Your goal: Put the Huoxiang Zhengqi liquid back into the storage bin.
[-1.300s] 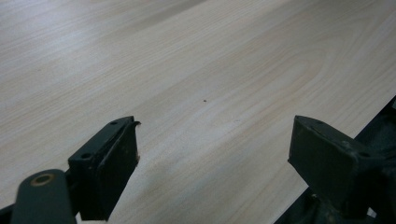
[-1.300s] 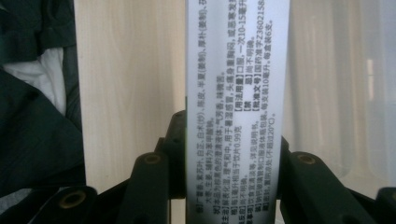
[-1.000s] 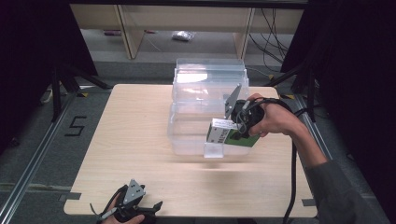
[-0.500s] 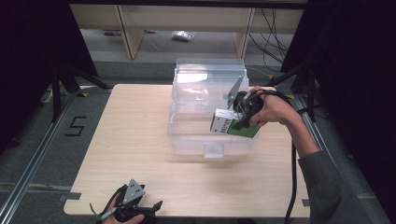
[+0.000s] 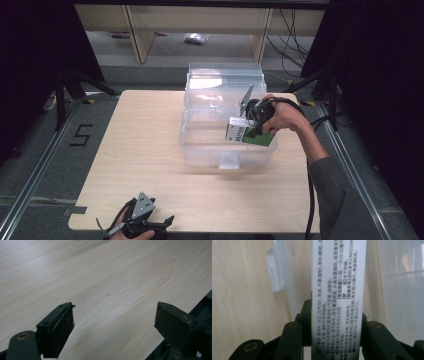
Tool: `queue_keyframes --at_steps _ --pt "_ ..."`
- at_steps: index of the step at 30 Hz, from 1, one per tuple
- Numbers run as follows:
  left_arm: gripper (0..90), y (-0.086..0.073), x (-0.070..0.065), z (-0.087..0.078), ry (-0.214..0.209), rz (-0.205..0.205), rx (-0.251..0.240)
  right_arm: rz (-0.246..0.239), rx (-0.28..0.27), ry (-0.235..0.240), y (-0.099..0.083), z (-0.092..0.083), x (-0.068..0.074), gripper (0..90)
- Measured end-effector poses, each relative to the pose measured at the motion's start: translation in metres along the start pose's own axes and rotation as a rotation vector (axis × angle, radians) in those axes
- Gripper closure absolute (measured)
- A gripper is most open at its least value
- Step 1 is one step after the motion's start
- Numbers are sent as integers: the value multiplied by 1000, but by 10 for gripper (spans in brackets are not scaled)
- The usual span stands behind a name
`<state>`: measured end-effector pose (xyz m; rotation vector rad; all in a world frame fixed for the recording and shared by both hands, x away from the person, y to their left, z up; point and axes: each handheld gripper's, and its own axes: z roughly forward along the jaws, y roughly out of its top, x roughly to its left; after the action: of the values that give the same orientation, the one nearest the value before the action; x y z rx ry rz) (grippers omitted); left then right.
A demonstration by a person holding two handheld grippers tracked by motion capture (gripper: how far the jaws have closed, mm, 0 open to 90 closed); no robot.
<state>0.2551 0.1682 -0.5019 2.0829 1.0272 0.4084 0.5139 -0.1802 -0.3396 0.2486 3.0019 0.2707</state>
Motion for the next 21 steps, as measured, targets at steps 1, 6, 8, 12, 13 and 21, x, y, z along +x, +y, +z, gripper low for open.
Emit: queue_keyframes --at_steps 1,6,8,12,13,21 --pt "151 0 2 0 -3 18 3 5 -3 1 -1 2 -2 648" --pt "151 0 0 1 -3 -6 1 -10 9 7 -4 12 -9 648" --pt "151 0 0 1 -2 -4 4 -1 8 14 -4 15 -11 648" --pt "151 0 -1 1 -10 -11 -14 3 15 24 -5 22 -13 648" --pt "151 -1 -2 2 -16 -22 -22 2 10 25 -5 24 -13 648" --pt "151 0 -2 2 -16 -20 -15 -1 28 35 -10 37 -13 648"
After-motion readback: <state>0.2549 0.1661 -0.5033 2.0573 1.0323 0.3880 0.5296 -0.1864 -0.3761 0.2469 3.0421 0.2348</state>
